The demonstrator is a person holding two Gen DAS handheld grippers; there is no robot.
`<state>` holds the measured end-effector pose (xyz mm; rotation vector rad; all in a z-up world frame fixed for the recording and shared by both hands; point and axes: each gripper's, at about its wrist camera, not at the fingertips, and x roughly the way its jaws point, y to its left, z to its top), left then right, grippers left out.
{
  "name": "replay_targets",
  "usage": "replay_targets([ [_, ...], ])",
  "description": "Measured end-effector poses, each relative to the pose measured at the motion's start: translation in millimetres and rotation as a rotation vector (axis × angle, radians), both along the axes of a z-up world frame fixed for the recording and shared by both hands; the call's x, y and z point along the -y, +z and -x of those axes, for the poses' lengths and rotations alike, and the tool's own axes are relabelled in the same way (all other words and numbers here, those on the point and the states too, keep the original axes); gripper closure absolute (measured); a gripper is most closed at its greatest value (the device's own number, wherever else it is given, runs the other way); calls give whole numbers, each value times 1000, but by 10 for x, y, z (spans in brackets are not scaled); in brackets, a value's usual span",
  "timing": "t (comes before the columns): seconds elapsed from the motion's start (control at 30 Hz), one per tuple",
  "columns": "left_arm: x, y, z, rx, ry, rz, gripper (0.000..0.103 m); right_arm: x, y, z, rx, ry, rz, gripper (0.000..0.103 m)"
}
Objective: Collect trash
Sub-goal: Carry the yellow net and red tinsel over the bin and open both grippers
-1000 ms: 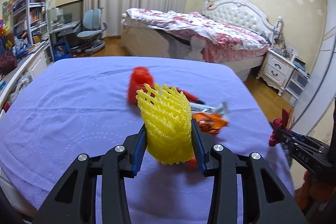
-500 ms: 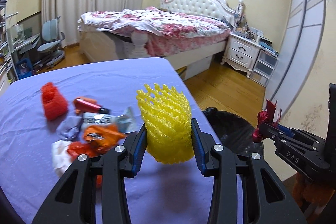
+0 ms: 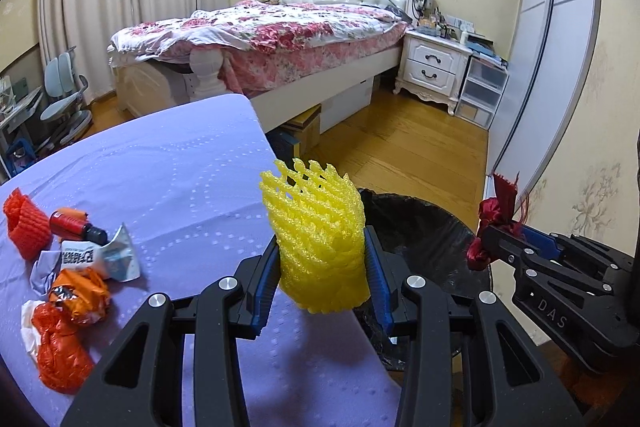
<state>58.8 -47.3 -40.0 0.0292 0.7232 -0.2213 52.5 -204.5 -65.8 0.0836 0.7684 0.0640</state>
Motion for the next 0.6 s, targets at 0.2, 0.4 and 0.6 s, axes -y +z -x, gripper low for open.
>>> replay_targets([
  [0.2, 170, -51, -129, -15, -16, -15, 62, 114, -69, -76, -12, -18, -7, 78],
  [0.4, 336, -88, -171, -8, -39, -54, 61, 196, -98, -148, -18, -32, -13, 78],
  [0.6, 342, -107, -216, -22, -27, -51, 41, 238, -122, -185, -20, -45, -16, 71],
])
